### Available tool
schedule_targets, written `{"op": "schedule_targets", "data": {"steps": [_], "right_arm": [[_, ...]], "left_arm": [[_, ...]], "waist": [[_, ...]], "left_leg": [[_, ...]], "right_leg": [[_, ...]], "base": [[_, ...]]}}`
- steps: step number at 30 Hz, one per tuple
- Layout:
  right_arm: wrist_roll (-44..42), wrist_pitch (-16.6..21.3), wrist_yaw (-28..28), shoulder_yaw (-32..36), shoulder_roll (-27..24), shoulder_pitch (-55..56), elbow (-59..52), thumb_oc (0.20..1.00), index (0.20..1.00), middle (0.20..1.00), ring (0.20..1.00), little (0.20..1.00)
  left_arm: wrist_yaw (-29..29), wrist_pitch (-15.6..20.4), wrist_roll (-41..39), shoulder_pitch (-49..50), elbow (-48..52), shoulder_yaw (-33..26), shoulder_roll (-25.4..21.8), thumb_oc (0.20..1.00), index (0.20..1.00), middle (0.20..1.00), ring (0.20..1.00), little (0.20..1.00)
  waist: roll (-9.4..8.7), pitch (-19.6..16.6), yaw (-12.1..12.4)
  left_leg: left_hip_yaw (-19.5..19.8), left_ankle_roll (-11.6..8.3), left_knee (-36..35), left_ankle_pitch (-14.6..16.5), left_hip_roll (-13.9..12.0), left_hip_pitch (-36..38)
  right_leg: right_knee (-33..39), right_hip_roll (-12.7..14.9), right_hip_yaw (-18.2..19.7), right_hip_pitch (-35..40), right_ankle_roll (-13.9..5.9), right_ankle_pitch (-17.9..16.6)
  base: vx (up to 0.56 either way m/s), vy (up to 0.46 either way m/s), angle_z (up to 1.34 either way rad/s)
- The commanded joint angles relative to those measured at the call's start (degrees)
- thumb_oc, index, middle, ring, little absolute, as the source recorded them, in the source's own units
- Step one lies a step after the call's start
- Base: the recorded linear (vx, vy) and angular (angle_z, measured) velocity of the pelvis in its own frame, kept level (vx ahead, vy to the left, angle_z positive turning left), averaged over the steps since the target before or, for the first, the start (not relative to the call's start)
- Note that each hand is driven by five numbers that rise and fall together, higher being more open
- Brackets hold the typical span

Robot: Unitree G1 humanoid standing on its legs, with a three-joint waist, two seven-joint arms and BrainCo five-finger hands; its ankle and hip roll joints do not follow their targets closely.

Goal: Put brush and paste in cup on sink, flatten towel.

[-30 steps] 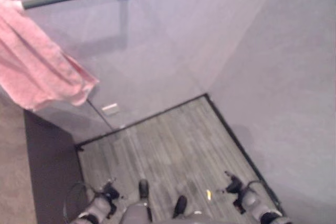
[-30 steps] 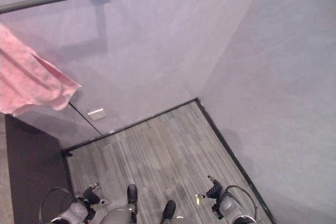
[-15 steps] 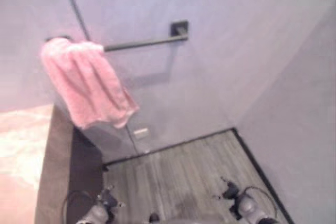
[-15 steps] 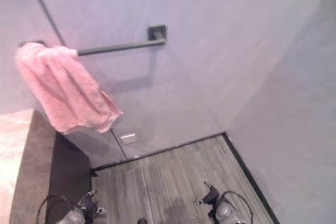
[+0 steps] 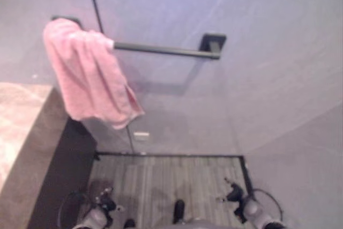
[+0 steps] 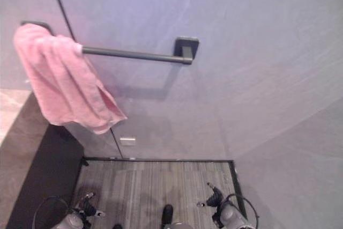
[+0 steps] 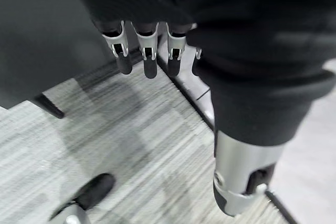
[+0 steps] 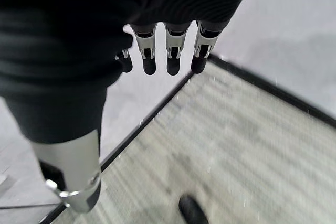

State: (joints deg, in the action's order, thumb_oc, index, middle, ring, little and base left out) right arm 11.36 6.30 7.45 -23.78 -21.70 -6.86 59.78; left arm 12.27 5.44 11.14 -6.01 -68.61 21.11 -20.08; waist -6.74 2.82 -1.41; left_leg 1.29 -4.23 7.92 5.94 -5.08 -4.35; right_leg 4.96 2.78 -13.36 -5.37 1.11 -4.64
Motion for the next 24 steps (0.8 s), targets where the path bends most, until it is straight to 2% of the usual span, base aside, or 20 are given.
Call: {"op": "schedule_targets", "data": {"steps": [1,5,12,18,20,21,22,23,24], "right_arm": [[1.1,0.8,1.1,-0.3,-2.3,-1.7,0.4,1.0,1.0,1.0,1.0,1.0],[2.0,0.8,1.3,-0.3,-1.8,-2.0,-0.1,1.0,1.0,1.0,1.0,1.0],[1.7,1.0,1.1,0.0,0.2,-0.6,-0.8,1.0,1.0,1.0,1.0,1.0],[1.4,1.5,0.5,0.3,0.4,1.0,-3.4,1.0,1.0,1.0,1.0,1.0],[-0.4,2.4,-0.3,1.9,-1.1,2.7,-8.2,1.0,1.0,1.0,1.0,1.0],[-0.4,2.4,-0.3,1.9,-1.1,2.8,-8.3,1.0,1.0,1.0,1.0,1.0],[-0.7,2.3,-0.9,3.0,-2.5,3.7,-9.9,1.0,1.0,1.0,1.0,1.0],[-0.6,2.1,-1.4,3.4,-3.2,3.6,-9.9,1.0,1.0,1.0,1.0,1.0],[0.1,2.1,-3.1,3.7,-5.2,3.8,-10.9,1.0,1.0,1.0,1.0,1.0]], "left_arm": [[1.8,0.7,-0.7,-2.3,-0.8,-2.2,-0.7,1.0,1.0,1.0,1.0,1.0],[1.4,0.6,0.0,-0.2,-1.7,-2.8,-0.8,1.0,1.0,1.0,1.0,1.0],[1.4,0.8,0.5,1.8,-4.0,-4.0,-0.6,1.0,1.0,1.0,1.0,1.0],[1.6,1.4,0.7,3.4,-1.7,-4.6,-1.2,1.0,1.0,1.0,1.0,1.0],[-0.8,3.1,-0.5,7.2,8.6,-4.2,-3.5,1.0,1.0,1.0,1.0,1.0],[-0.9,3.1,-0.5,7.4,8.8,-4.2,-3.6,1.0,1.0,1.0,1.0,1.0],[-5.8,4.1,-3.2,12.2,22.9,-3.6,-7.8,1.0,1.0,1.0,1.0,1.0],[-8.2,4.8,-4.5,14.2,28.5,-3.0,-10.4,1.0,1.0,1.0,1.0,1.0],[-14.5,6.0,-8.6,18.7,43.3,-2.3,-18.5,1.0,1.0,1.0,1.0,1.0]], "waist": [[2.95,0.7,-1.1],[3.6,-0.6,-0.6],[4.6,-1.6,-0.6],[5.05,-1.5,-0.5],[5.59,-1.2,-0.5],[5.58,-1.2,-0.5],[6.18,-1.1,-0.3],[6.55,-1.1,-0.2],[7.36,-1.1,-0.1]], "left_leg": [[-2.2,3.32,-9.6,-6.6,2.7,-1.8],[-2.2,3.72,-12.9,-6.8,3.0,0.6],[-3.9,4.29,-12.9,-4.9,3.7,2.5],[-4.8,4.86,-12.9,-3.8,4.1,4.0],[-4.7,5.17,-12.9,-3.6,4.5,4.2],[-4.7,5.17,-12.9,-3.5,4.5,4.3],[-4.7,5.4,-12.9,-3.5,4.7,4.3],[-4.6,5.49,-12.9,-3.5,4.7,4.3],[-4.6,5.64,-12.9,-3.3,4.9,4.5]], "right_leg": [[-6.8,0.7,-0.8,1.1,-5.57,7.6],[-7.7,0.5,-0.2,1.4,-5.58,8.4],[-4.9,1.6,0.9,3.5,-6.7,7.2],[-4.3,2.3,1.8,4.6,-7.54,6.6],[-4.6,2.8,1.5,4.7,-8.12,6.4],[-4.6,2.8,1.5,4.7,-8.13,6.4],[-4.5,3.1,1.2,4.8,-8.49,6.0],[-4.4,3.3,1.1,4.9,-8.64,5.9],[-4.1,3.5,1.1,5.0,-9.04,5.4]], "base": [[0.08,0.048,0.3],[0.14,0.062,-0.16],[0.08,0.109,-0.15],[0.05,0.095,-0.15],[0.03,0.097,-0.01],[0.02,0.105,0.01],[0.02,0.1,0.01],[0.03,0.173,0.01],[0.02,0.104,0.01]]}}
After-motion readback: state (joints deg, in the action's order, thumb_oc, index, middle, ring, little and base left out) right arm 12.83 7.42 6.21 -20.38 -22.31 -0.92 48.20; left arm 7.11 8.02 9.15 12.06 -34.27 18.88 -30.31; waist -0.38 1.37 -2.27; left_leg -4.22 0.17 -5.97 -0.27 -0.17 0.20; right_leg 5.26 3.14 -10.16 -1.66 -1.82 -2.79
